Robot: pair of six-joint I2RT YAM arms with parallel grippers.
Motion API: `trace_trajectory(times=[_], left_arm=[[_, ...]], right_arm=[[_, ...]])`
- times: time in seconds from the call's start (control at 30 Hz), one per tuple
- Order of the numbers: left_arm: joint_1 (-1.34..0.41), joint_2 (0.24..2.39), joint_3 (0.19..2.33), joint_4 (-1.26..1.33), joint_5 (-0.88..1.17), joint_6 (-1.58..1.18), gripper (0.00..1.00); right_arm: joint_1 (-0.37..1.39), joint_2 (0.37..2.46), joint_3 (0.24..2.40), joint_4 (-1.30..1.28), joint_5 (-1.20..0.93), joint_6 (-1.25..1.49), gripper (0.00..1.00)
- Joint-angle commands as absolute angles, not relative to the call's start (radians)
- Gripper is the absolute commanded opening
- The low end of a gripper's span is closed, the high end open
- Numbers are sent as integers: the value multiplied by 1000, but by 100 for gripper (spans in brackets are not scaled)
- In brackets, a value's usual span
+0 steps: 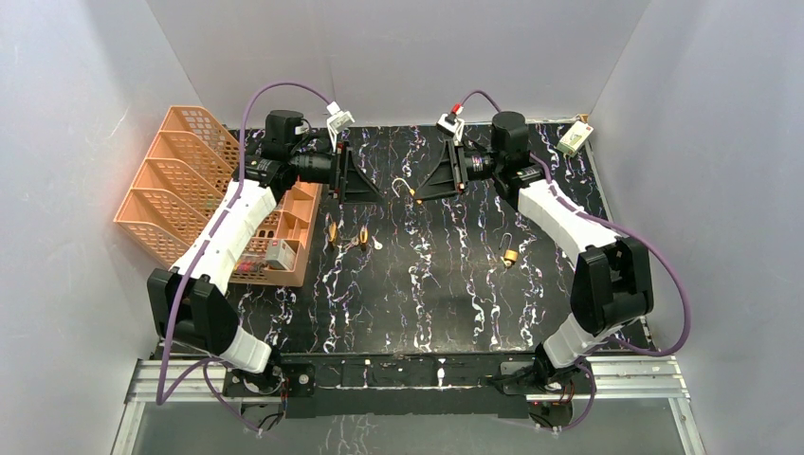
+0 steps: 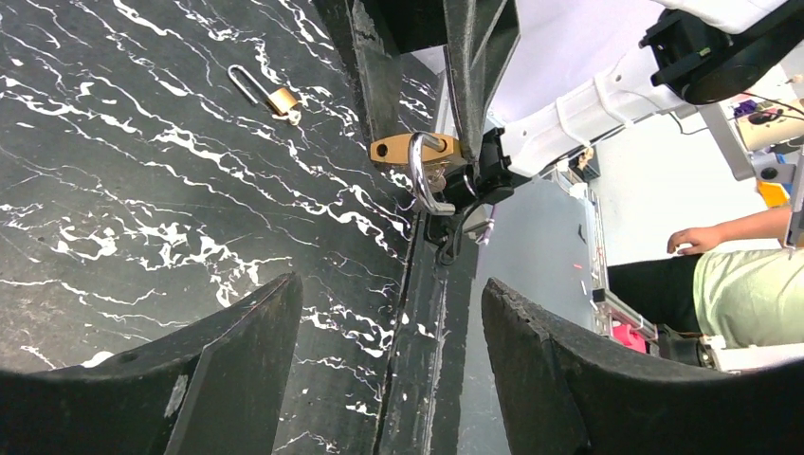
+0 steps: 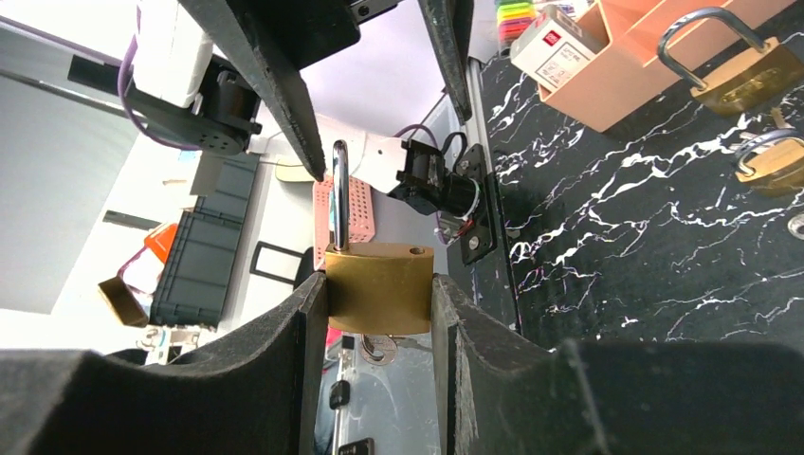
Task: Lock with the key
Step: Pick up the lock from the center of the board.
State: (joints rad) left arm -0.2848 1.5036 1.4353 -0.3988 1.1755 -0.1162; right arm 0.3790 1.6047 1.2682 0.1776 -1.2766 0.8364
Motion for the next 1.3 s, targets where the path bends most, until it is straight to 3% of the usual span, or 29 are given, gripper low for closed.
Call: trace_trajectory(times=[0.0,0.1,0.63,1.13,1.2,1.23,1.27], left_arm=[[-284,1496,1475,-382,1261,-143,67],[-284,1498,1473,-352,1266,-177,66],[-302,1509,1482,-277,1288,-244,42],[-311,1509,1459,-276,1326,-238,27],[-311,1509,1456,-275,1327,-238,18],[-311,1509,1455,-276,1329,-238,6],[-311,1508,1452,-276,1328,-238,0]], right_arm=[[398,1570,1298,273,-1329,886,31],[417,1580,1309,265,-1322,878,31],[465,1630,1385,124,-1294,781,30],[468,1640,1384,112,-1288,770,30],[468,1640,1385,111,-1289,770,30],[468,1639,1387,110,-1289,770,30],[468,1638,1387,109,-1289,770,30]])
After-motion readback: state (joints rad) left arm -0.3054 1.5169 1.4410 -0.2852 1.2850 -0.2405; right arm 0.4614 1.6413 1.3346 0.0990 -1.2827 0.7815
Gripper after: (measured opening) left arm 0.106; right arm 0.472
